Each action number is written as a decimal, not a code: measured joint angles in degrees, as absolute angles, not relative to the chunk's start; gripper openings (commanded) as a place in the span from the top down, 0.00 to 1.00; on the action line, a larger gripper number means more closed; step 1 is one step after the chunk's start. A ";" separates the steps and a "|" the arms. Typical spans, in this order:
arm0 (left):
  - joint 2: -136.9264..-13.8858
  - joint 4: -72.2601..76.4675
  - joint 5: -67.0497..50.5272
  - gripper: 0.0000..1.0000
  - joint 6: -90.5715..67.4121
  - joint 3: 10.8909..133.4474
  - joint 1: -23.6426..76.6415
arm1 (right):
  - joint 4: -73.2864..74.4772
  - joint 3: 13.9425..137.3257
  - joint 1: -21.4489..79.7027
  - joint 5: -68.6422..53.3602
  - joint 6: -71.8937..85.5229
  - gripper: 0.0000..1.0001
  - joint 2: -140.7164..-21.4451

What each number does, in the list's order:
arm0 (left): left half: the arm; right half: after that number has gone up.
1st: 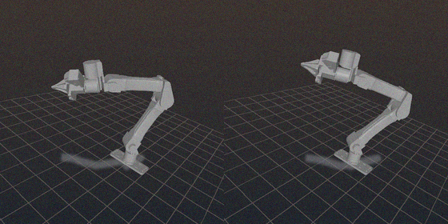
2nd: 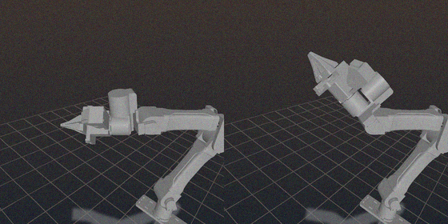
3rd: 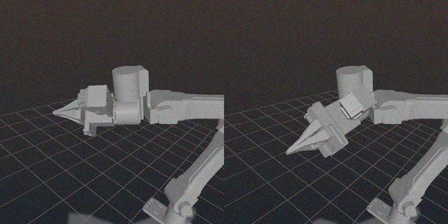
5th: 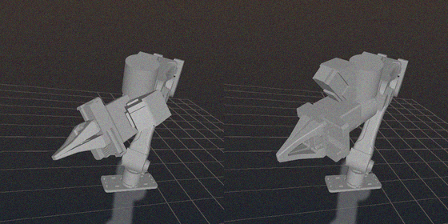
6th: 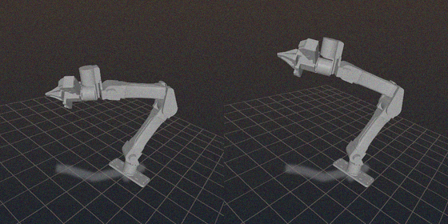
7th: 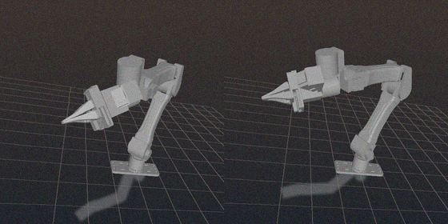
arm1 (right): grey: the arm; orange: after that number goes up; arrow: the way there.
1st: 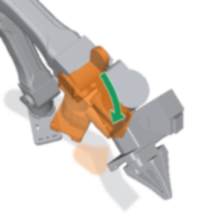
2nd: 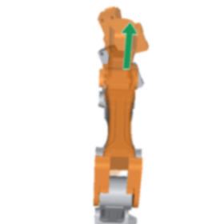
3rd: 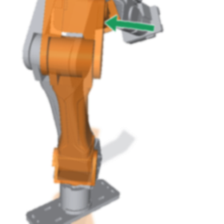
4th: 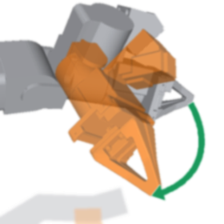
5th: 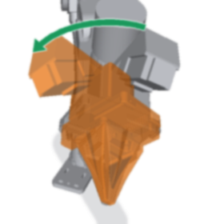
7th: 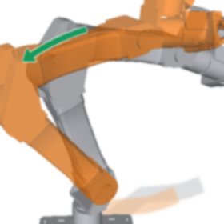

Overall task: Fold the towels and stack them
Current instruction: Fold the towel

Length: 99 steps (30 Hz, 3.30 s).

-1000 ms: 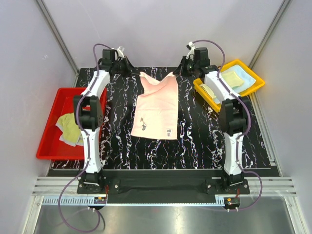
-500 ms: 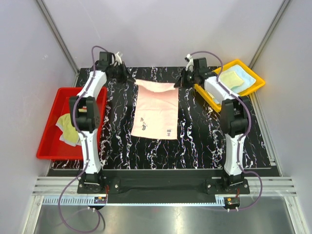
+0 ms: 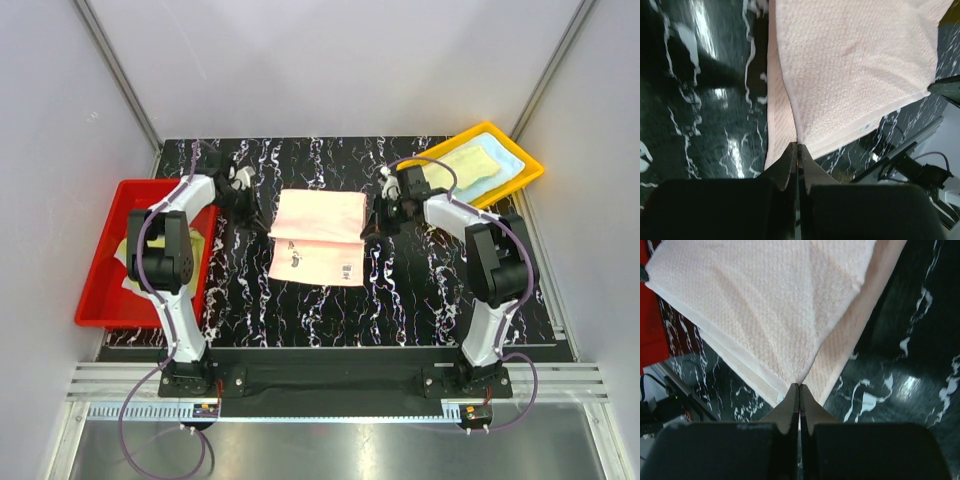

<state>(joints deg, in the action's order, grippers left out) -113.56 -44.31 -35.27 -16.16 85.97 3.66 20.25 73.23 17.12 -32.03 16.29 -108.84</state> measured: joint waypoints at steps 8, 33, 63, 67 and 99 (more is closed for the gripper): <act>-106.91 -45.19 -34.09 1.00 -14.87 74.74 4.58 | 19.03 61.65 19.68 -32.69 18.50 1.00 -101.93; -93.19 -48.38 -26.50 1.00 -17.63 71.59 8.69 | 25.17 58.85 25.39 -28.88 19.73 1.00 -85.91; -91.68 -45.78 -19.68 1.00 -20.43 55.77 14.15 | 10.87 38.61 31.00 -28.58 30.59 1.00 -83.26; -90.67 -45.82 -17.85 1.00 -20.36 57.34 14.17 | 10.24 38.52 33.69 -27.07 31.79 1.00 -78.72; -92.12 -47.05 -8.49 0.71 -20.53 60.62 14.98 | 6.04 28.08 41.39 -15.09 42.61 0.64 -71.53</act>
<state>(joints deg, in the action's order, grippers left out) -92.12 -47.05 -8.49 -20.53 60.62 14.98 6.04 28.08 41.39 -15.09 42.61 -71.53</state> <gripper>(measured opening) 0.279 0.348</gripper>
